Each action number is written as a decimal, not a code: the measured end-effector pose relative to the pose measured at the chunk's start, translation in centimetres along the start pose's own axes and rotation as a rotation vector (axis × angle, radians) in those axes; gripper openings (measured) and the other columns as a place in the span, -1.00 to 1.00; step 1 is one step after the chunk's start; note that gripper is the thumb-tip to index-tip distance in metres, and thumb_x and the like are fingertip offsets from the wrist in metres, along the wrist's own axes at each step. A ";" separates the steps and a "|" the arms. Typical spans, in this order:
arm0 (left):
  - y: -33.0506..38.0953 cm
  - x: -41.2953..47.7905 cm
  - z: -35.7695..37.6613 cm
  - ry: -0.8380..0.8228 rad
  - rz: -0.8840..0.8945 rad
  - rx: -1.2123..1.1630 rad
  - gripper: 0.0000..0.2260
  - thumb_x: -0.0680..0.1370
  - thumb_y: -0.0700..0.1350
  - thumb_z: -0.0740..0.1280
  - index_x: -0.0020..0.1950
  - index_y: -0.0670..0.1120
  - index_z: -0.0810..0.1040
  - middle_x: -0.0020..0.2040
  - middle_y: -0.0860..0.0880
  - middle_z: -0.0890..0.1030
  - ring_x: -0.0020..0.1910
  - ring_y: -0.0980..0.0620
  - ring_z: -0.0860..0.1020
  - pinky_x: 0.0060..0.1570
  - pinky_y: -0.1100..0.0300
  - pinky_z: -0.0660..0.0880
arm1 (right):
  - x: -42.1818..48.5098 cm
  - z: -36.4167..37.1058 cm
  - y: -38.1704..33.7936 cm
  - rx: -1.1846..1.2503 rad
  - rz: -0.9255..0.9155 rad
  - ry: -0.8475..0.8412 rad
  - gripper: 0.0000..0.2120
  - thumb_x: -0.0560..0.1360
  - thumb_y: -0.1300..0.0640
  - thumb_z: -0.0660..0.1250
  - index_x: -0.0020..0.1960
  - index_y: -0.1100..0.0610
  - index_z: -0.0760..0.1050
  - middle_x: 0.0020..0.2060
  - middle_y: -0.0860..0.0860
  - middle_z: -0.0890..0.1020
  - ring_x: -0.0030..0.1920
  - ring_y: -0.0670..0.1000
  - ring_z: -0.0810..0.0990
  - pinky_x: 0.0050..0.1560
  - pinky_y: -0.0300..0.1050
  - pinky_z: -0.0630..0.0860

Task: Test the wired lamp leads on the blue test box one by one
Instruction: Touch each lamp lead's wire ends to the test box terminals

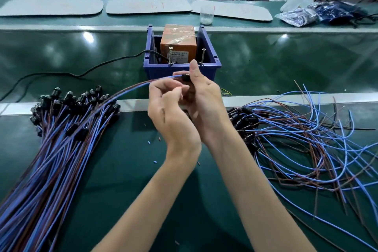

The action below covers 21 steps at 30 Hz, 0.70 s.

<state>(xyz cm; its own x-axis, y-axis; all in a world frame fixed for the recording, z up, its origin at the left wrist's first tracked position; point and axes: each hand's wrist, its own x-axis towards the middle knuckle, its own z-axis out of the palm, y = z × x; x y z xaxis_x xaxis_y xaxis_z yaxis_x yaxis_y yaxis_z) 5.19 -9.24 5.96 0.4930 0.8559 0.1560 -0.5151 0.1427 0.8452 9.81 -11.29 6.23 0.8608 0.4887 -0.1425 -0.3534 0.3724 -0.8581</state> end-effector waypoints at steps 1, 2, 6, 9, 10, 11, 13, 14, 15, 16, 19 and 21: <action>0.0 -0.3 0.2 0.047 -0.123 -0.039 -0.93 0.39 -0.18 0.18 -0.29 -0.07 0.41 -0.40 0.12 0.49 -0.34 0.12 0.47 -0.27 0.34 0.38 | 0.0 0.1 0.2 -0.044 -0.030 0.047 -0.61 0.62 -0.06 0.17 -0.23 0.15 0.54 -0.47 -0.04 0.60 -0.47 -0.11 0.54 -0.43 -0.31 0.47; 0.1 -0.4 0.3 0.086 -0.261 -0.056 -0.92 0.40 -0.12 0.20 -0.30 -0.07 0.40 -0.41 0.11 0.46 -0.33 0.10 0.44 -0.26 0.30 0.36 | 0.0 0.3 0.4 -0.082 -0.059 0.089 -0.59 0.63 -0.07 0.16 -0.25 0.14 0.53 -0.43 -0.04 0.63 -0.44 -0.10 0.55 -0.40 -0.30 0.48; 0.3 0.8 0.1 0.193 -0.737 -0.208 -0.69 0.56 0.15 0.20 -0.14 -0.09 0.46 -0.22 0.01 0.52 -0.22 0.05 0.48 -0.08 0.19 0.40 | 0.3 0.1 -0.4 -0.038 -0.145 0.121 -0.58 0.64 -0.09 0.11 -0.31 0.09 0.45 -0.30 -0.01 0.70 -0.24 -0.08 0.66 -0.18 -0.27 0.52; 1.2 2.5 -0.3 0.160 -0.696 -0.415 -0.63 0.59 0.17 0.12 -0.08 -0.11 0.47 -0.20 -0.06 0.62 -0.22 0.01 0.57 -0.09 0.19 0.46 | 0.1 -0.6 -1.4 0.029 -0.157 0.084 -0.59 0.64 -0.11 0.09 -0.26 0.13 0.37 -0.40 0.05 0.67 -0.35 0.01 0.68 -0.29 -0.25 0.57; 1.6 3.0 -0.5 0.148 -0.680 -0.499 -0.64 0.61 0.13 0.10 -0.12 -0.11 0.48 -0.27 -0.06 0.63 -0.26 0.01 0.60 -0.12 0.19 0.48 | 0.1 -0.9 -1.6 0.049 -0.157 0.081 -0.60 0.64 -0.11 0.09 -0.24 0.14 0.36 -0.44 0.05 0.65 -0.40 0.02 0.67 -0.32 -0.25 0.59; 2.1 3.6 -0.7 0.143 -0.683 -0.576 -0.65 0.62 0.08 0.08 -0.18 -0.11 0.47 -0.38 -0.03 0.60 -0.35 0.02 0.59 -0.18 0.19 0.49 | 0.2 -1.1 -1.8 0.075 -0.153 0.079 -0.61 0.64 -0.10 0.09 -0.22 0.14 0.35 -0.48 0.05 0.62 -0.43 0.03 0.65 -0.34 -0.23 0.59; 2.8 4.4 -1.5 0.148 -0.701 -0.672 -0.64 0.63 -0.05 0.05 -0.32 -0.09 0.39 -0.53 0.04 0.42 -0.55 0.07 0.46 -0.34 0.24 0.41 | 0.4 -1.5 -2.2 0.132 -0.138 0.084 -0.62 0.64 -0.11 0.07 -0.23 0.12 0.30 -0.56 0.01 0.52 -0.51 0.01 0.58 -0.35 -0.20 0.59; 3.1 4.8 -1.9 0.150 -0.712 -0.696 -0.64 0.62 -0.10 0.03 -0.38 -0.07 0.33 -0.56 0.06 0.33 -0.60 0.09 0.36 -0.40 0.26 0.33 | 0.5 -1.8 -2.5 0.162 -0.121 0.089 -0.62 0.64 -0.11 0.07 -0.24 0.10 0.27 -0.58 -0.01 0.45 -0.56 -0.02 0.50 -0.36 -0.19 0.58; 3.3 5.2 -2.3 0.152 -0.722 -0.710 -0.63 0.61 -0.13 0.02 -0.41 -0.07 0.28 -0.55 0.07 0.25 -0.62 0.10 0.27 -0.46 0.28 0.26 | 0.6 -2.1 -2.8 0.193 -0.098 0.099 -0.63 0.64 -0.11 0.09 -0.25 0.08 0.24 -0.59 -0.04 0.36 -0.59 -0.05 0.39 -0.41 -0.21 0.55; 3.4 5.5 -2.7 0.153 -0.732 -0.719 -0.63 0.60 -0.14 0.02 -0.43 -0.06 0.24 -0.54 0.06 0.21 -0.62 0.10 0.20 -0.50 0.29 0.19 | 0.7 -2.5 -3.2 0.220 -0.072 0.114 -0.64 0.64 -0.09 0.11 -0.26 0.07 0.21 -0.58 -0.06 0.28 -0.61 -0.09 0.28 -0.49 -0.26 0.47; 3.7 6.2 -3.4 0.179 -0.717 -0.684 -0.64 0.58 -0.08 0.10 -0.44 -0.05 0.22 -0.52 0.07 0.17 -0.60 0.10 0.11 -0.56 0.28 0.08 | 0.9 -4.2 -4.2 0.212 -0.023 0.155 -0.70 0.63 0.03 0.17 -0.24 0.05 0.22 -0.53 -0.09 0.18 -0.57 -0.13 0.12 -0.64 -0.35 0.13; 3.9 6.5 -3.4 0.212 -0.671 -0.616 -0.66 0.56 -0.03 0.15 -0.40 -0.05 0.21 -0.51 0.07 0.16 -0.60 0.10 0.10 -0.57 0.28 0.05 | 1.0 -5.2 -4.5 0.186 -0.005 0.177 -0.71 0.62 0.06 0.18 -0.25 0.04 0.22 -0.53 -0.09 0.20 -0.56 -0.14 0.11 -0.64 -0.34 0.06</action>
<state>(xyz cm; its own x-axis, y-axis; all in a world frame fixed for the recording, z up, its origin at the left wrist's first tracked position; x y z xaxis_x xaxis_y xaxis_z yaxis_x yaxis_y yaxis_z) 3.98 -1.43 8.49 0.7150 0.5632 -0.4143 -0.4799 0.8263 0.2948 14.19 -16.54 7.43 0.9076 0.3468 -0.2365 -0.3962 0.5212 -0.7559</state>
